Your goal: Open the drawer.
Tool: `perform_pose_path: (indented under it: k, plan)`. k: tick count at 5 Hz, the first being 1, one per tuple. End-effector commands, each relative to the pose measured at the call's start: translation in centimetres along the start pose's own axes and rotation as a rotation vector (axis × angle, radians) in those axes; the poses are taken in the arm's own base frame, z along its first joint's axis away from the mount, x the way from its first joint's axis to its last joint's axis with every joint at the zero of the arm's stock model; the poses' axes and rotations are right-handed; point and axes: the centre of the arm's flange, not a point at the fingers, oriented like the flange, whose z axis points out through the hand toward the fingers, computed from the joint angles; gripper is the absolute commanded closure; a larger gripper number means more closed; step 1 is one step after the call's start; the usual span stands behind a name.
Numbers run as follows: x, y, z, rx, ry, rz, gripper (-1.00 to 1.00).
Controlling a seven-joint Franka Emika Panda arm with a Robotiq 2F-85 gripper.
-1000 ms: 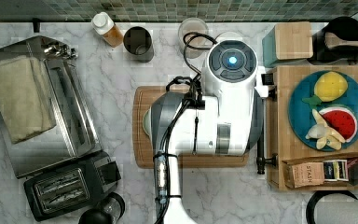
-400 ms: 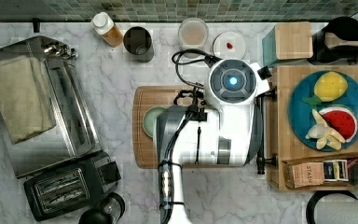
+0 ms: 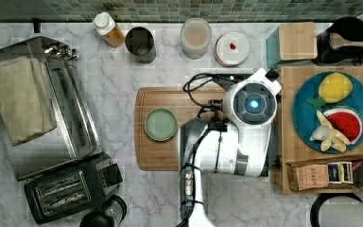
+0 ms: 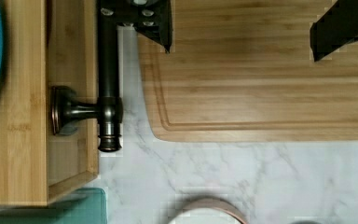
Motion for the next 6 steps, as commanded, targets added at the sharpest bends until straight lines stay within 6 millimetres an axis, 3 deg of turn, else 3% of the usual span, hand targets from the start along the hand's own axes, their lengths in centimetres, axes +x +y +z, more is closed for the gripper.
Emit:
perform_pose_path:
  k: [1, 3, 6]
  plan:
    - [-4.6, 8.9, 1.7, -0.056, 0.086, 0.006, -1.00]
    - [-4.9, 7.4, 3.5, -0.170, 0.092, 0.031, -1.00]
    - [-6.7, 7.0, 4.0, -0.128, 0.142, 0.089, -1.00]
